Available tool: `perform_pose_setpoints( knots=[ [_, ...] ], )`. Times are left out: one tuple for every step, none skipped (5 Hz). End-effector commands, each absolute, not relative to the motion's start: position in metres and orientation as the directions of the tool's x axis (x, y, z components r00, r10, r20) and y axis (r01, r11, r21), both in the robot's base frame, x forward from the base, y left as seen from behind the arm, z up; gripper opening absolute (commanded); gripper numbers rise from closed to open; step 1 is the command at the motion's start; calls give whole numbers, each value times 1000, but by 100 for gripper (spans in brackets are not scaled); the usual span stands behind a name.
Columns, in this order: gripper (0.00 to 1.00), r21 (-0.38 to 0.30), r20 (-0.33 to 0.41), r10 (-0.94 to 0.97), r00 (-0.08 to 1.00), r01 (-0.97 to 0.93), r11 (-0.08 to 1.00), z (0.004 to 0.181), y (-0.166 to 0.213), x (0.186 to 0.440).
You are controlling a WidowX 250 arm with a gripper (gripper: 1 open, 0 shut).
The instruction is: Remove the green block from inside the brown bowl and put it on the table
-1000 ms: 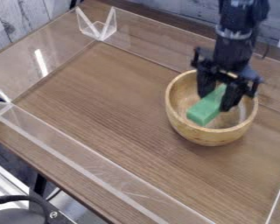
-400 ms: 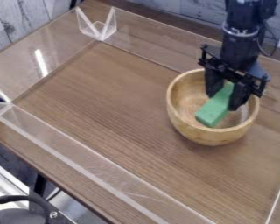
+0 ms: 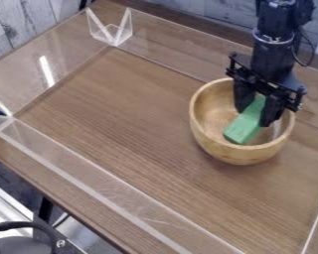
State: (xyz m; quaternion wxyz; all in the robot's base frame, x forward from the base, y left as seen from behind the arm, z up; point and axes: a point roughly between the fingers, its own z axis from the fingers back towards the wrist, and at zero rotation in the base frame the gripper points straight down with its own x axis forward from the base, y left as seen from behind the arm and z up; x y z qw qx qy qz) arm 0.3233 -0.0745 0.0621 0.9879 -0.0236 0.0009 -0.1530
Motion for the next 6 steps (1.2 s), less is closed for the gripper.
perform_pose_setpoints(
  knots=[
    [0, -44, 58, -313, 948, 316, 948, 75, -77, 330],
    [0, -45, 59, -314, 947, 317, 947, 75, -77, 330],
    [0, -47, 60, -315, 947, 318, 947, 74, -76, 330],
    [0, -48, 61, -316, 947, 319, 946, 74, -75, 329],
    [0, -49, 64, -317, 946, 321, 946, 75, -75, 328],
    [0, -48, 71, -318, 946, 321, 946, 78, -74, 328]
  ],
)
